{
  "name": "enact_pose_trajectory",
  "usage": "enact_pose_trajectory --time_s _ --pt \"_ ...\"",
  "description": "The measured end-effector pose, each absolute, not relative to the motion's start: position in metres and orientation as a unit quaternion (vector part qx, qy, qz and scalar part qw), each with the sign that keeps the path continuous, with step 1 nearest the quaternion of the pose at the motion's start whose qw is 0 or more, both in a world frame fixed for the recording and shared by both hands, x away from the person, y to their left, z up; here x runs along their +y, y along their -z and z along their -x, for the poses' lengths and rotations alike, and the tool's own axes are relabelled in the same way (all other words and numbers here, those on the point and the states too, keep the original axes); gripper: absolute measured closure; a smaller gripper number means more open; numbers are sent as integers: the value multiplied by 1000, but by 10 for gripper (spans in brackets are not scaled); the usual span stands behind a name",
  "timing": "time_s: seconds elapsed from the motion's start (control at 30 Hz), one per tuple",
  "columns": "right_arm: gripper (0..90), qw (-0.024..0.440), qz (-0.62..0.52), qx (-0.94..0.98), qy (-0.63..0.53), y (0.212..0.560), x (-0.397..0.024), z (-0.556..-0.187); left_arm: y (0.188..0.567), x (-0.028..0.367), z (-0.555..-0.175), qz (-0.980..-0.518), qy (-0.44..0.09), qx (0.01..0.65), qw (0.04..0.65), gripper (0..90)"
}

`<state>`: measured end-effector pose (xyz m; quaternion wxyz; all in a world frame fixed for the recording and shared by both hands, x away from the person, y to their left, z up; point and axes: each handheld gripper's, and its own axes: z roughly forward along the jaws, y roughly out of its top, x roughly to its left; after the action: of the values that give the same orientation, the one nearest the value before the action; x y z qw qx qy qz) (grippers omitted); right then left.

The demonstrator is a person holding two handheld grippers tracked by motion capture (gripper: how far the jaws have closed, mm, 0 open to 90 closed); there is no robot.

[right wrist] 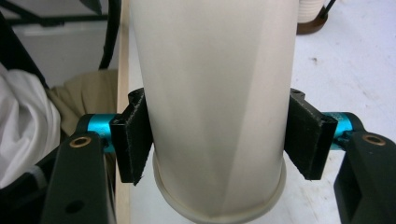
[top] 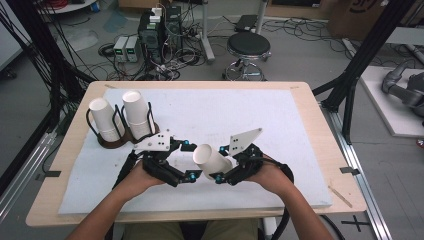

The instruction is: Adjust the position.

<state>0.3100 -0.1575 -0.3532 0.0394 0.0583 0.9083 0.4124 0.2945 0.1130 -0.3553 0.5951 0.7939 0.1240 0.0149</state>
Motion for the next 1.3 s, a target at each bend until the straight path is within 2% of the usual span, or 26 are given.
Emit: enact_pose_trajectory --time_s 0.77,1.13,1.3 --pt "331 23 9 963 -269 343 -128 -310 361 103 -293 -833 0 91 546 192" --pt "330 5 16 975 -220 341 -118 -309 365 96 -293 -848 3 79 524 241" --pt "330 5 17 978 -209 342 -116 -308 366 94 -293 -854 8 77 515 303"
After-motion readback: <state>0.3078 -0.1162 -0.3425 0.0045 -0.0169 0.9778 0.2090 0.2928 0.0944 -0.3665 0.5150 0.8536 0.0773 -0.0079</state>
